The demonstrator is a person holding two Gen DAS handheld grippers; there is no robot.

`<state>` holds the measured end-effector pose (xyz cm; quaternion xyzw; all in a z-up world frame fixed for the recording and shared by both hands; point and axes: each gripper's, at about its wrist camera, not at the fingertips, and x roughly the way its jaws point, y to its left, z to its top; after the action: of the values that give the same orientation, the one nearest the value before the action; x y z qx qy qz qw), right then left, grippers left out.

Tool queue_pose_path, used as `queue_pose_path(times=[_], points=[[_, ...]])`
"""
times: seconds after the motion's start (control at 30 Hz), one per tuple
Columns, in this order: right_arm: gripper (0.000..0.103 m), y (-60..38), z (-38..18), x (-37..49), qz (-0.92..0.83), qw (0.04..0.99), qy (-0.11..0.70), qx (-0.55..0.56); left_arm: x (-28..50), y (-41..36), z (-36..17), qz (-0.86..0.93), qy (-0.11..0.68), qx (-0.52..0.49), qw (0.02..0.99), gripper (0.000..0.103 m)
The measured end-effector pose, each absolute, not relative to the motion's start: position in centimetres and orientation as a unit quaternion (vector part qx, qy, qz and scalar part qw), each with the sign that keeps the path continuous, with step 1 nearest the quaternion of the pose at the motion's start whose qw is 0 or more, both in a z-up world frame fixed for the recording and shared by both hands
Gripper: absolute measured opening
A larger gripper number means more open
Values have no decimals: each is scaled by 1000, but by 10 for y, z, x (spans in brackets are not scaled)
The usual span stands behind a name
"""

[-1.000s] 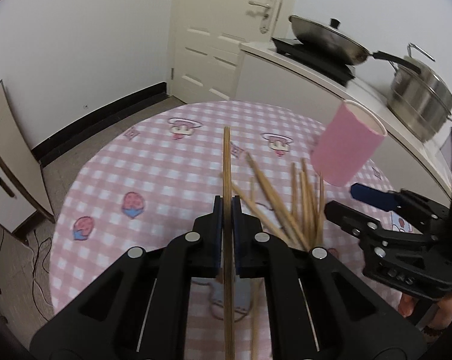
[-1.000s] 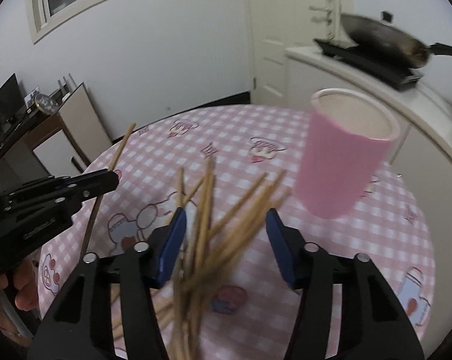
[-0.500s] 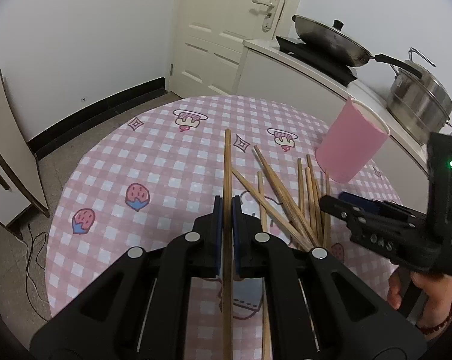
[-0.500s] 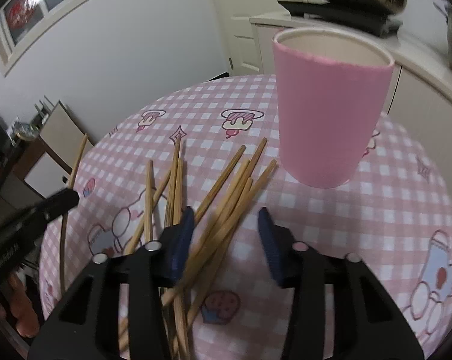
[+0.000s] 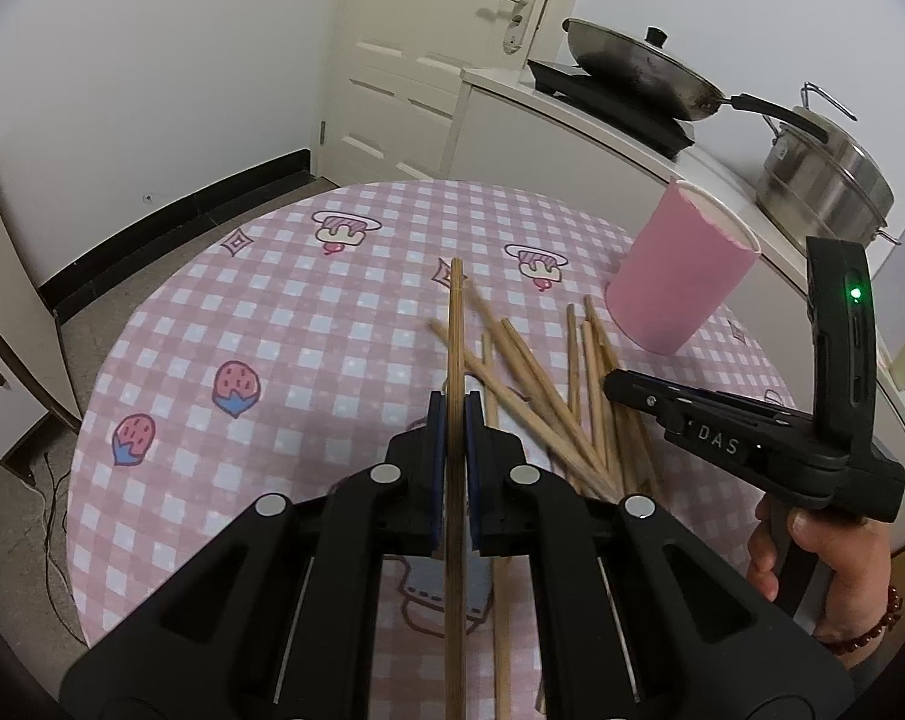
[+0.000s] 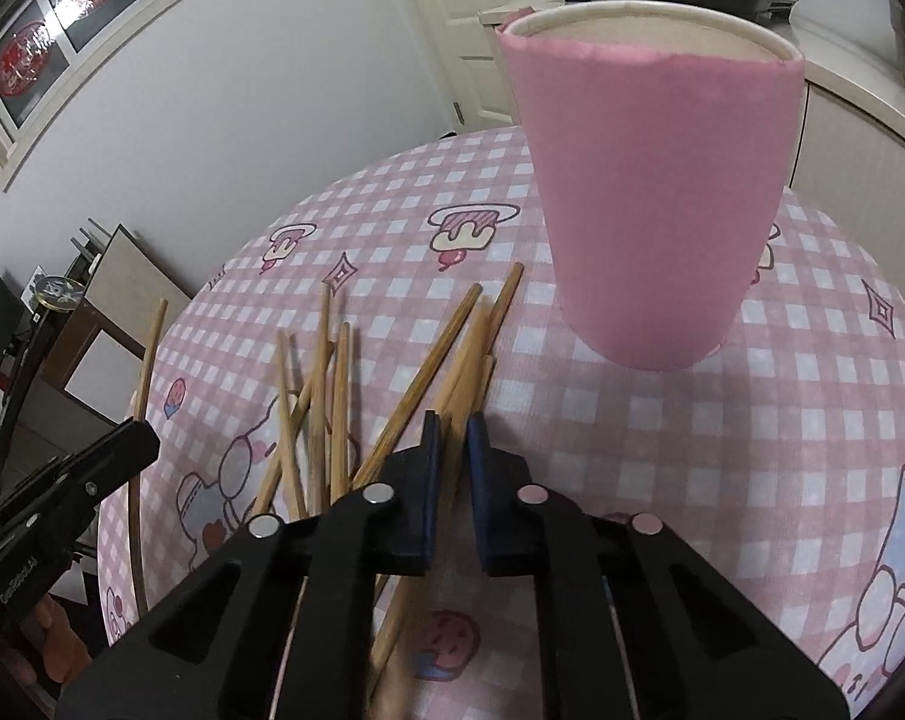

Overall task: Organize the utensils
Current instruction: 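Grasp a wooden chopstick with the right tool while the left tool lifts its chopstick, then carry both held chopsticks over the pink cup and lower them into it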

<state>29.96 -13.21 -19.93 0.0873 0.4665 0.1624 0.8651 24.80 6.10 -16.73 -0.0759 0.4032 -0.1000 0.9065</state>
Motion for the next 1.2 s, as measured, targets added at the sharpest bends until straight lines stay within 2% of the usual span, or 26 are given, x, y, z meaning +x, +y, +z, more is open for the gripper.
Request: queue_pose_path(times=[0.4, 0.77, 1.2], points=[[5, -136, -151, 270, 199, 884, 415, 82, 233, 55, -141, -128, 384, -92, 910, 6], [5, -162, -69, 221, 221, 919, 319, 68, 205, 22, -62, -171, 309, -85, 932, 6], [4, -194, 1, 215, 192, 955, 227, 17, 206, -27, 22, -179, 195, -56, 963, 6]])
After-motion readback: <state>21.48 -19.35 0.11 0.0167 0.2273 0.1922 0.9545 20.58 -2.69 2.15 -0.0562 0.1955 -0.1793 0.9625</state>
